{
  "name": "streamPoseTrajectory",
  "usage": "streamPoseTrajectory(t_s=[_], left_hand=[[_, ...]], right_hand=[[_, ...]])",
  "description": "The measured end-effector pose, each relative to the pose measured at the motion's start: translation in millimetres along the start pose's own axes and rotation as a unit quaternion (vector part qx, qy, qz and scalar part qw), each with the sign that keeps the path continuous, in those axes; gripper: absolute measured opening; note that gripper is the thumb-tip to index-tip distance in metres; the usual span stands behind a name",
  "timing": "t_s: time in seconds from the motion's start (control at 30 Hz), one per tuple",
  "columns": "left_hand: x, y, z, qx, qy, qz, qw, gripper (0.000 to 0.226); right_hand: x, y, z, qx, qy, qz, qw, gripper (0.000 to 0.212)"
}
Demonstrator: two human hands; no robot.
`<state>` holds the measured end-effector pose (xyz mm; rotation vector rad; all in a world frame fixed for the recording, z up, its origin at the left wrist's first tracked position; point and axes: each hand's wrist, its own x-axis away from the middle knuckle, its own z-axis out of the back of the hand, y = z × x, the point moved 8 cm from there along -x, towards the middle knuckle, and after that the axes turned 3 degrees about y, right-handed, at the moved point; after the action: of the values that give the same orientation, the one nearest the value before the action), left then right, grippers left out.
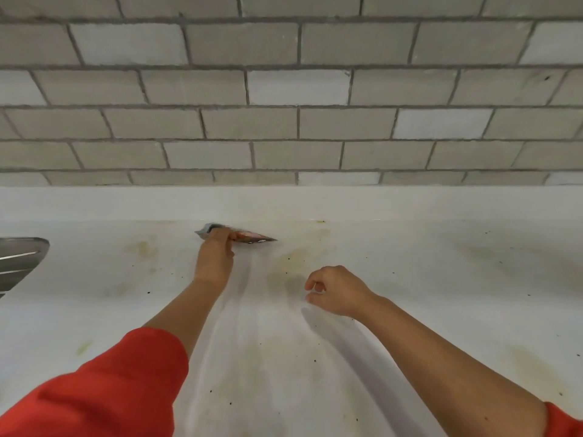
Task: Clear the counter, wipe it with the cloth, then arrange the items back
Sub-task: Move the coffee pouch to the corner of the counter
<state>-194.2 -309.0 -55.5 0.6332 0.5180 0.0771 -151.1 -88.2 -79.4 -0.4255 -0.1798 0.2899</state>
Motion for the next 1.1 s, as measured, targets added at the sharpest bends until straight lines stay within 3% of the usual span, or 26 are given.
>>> streamPoseTrajectory(t_s=[0.17, 0.37, 0.5, 0.63, 0.87, 1.1], left_hand=[[-15, 9, 26, 0.109, 0.086, 0.052, 0.989, 0.017], [-13, 62, 44, 0.131, 0.088, 0.025, 0.987, 0.015], [5, 96, 31, 0.202, 0.033, 0.019, 0.979, 0.01], [30, 137, 10, 0.254, -0.019, -0.008, 0.967, 0.01], [78, 230, -21, 0.322, -0.074, -0.081, 0.94, 0.012], [133, 327, -58, 0.355, -0.101, -0.111, 0.923, 0.009]], right_hand=[[7, -2, 7, -0.01, 0.015, -0.01, 1.0, 0.028], [19, 0, 34, -0.067, 0.07, -0.027, 0.995, 0.024], [39, 8, 73, -0.202, 0.223, -0.047, 0.952, 0.028], [75, 22, 113, -0.181, 0.384, -0.037, 0.904, 0.04], [130, 67, 142, -0.113, 0.412, -0.05, 0.903, 0.031], [207, 145, 173, -0.163, 0.42, -0.085, 0.889, 0.02]])
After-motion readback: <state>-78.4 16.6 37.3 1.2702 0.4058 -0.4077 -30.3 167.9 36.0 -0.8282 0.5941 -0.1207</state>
